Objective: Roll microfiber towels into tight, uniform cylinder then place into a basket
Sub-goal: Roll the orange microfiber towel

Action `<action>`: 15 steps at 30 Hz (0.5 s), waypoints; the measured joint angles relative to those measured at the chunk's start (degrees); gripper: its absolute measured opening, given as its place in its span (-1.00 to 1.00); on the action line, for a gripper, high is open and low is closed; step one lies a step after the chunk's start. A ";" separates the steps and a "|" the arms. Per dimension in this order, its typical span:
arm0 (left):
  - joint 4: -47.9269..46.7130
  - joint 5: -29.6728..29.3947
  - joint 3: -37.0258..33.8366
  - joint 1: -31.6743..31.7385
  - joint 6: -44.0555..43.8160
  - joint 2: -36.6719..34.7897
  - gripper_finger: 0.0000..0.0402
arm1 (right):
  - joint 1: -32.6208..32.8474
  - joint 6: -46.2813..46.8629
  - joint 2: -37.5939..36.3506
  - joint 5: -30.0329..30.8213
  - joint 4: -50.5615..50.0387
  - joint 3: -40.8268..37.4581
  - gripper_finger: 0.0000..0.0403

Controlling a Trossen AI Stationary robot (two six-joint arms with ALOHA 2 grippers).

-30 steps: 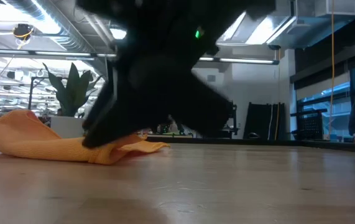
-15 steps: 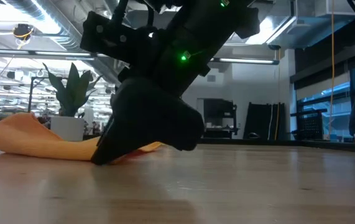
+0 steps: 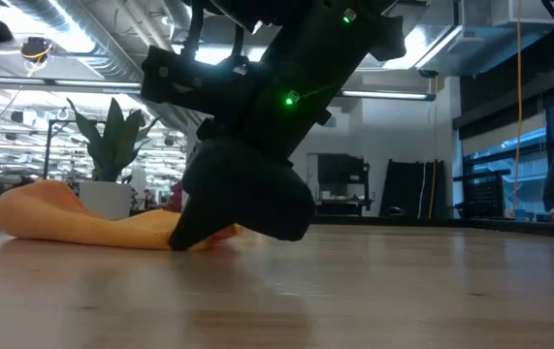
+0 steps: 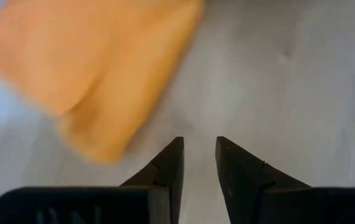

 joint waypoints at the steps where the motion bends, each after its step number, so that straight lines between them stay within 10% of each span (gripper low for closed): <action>1: 3.33 0.11 -1.52 -0.01 4.50 0.02 -0.58 | 0.00 0.12 0.00 -0.09 0.00 0.00 -0.93; 6: 10.98 0.02 -6.76 0.03 19.82 0.02 -0.58 | 0.00 0.19 0.00 -1.64 0.05 0.00 -0.97; 15: 9.66 -4.36 -12.07 2.13 21.61 0.02 -0.58 | 0.04 0.08 0.00 -2.13 0.15 -0.02 -0.97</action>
